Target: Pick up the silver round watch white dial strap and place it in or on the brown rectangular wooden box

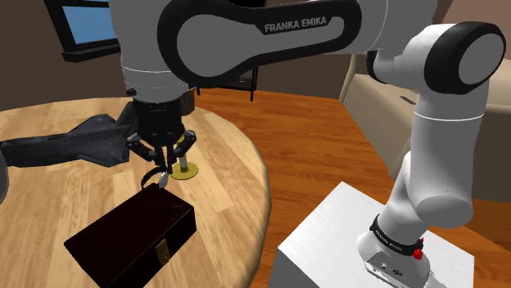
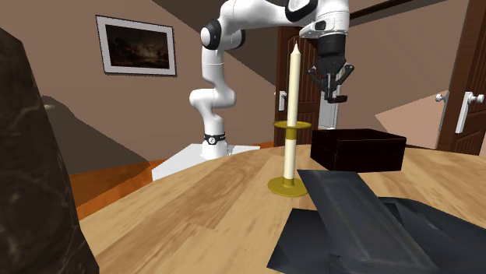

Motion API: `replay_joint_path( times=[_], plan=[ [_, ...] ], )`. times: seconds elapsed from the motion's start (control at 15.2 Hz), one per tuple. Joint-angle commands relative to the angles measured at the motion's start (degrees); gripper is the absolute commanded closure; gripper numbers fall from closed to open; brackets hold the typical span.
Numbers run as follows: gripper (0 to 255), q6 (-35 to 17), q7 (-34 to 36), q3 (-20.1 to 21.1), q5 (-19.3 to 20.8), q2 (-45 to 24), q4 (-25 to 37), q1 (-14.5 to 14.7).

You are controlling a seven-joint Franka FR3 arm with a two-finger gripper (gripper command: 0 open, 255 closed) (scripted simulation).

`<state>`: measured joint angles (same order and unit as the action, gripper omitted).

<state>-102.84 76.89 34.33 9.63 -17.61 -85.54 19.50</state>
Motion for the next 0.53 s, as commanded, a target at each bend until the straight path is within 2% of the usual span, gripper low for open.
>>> replay_joint_path(
  times=[0.0,0.2,0.46],
  plan=[
    [255,1.33,2.85,0.46,1.55,-2.36,3.26,2.65],
    [255,3.84,6.67,0.71,4.16,-6.78,9.51,7.23],
    [255,0.63,6.81,0.58,4.1,-6.54,6.04,6.68]
  ],
)
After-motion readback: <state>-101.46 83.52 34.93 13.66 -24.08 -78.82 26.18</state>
